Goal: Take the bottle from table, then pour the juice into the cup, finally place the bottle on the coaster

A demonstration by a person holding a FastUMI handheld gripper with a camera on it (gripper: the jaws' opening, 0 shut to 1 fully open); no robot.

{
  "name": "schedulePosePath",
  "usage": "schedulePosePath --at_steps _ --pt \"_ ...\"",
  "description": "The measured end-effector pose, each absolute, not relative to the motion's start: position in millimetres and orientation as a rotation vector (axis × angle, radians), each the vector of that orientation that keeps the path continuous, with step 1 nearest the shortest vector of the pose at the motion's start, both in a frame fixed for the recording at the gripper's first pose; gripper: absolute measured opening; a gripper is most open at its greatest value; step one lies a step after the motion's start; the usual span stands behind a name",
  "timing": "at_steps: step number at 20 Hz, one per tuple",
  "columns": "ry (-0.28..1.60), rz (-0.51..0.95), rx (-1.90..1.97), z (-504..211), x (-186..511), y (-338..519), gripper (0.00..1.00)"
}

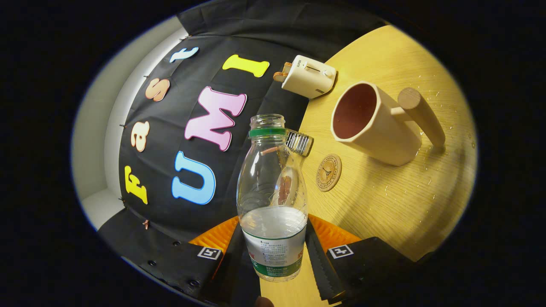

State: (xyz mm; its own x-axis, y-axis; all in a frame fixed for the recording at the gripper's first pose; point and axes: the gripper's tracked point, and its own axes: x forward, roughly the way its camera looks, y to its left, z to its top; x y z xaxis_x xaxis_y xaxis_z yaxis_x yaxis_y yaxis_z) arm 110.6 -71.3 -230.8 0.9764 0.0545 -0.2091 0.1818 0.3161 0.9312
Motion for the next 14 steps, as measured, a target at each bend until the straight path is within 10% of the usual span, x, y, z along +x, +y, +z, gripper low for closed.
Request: schedulePosePath --at_steps 14 --pt "0.186 -0.089 1.535 -235.0 106.5 -92.9 0.75"
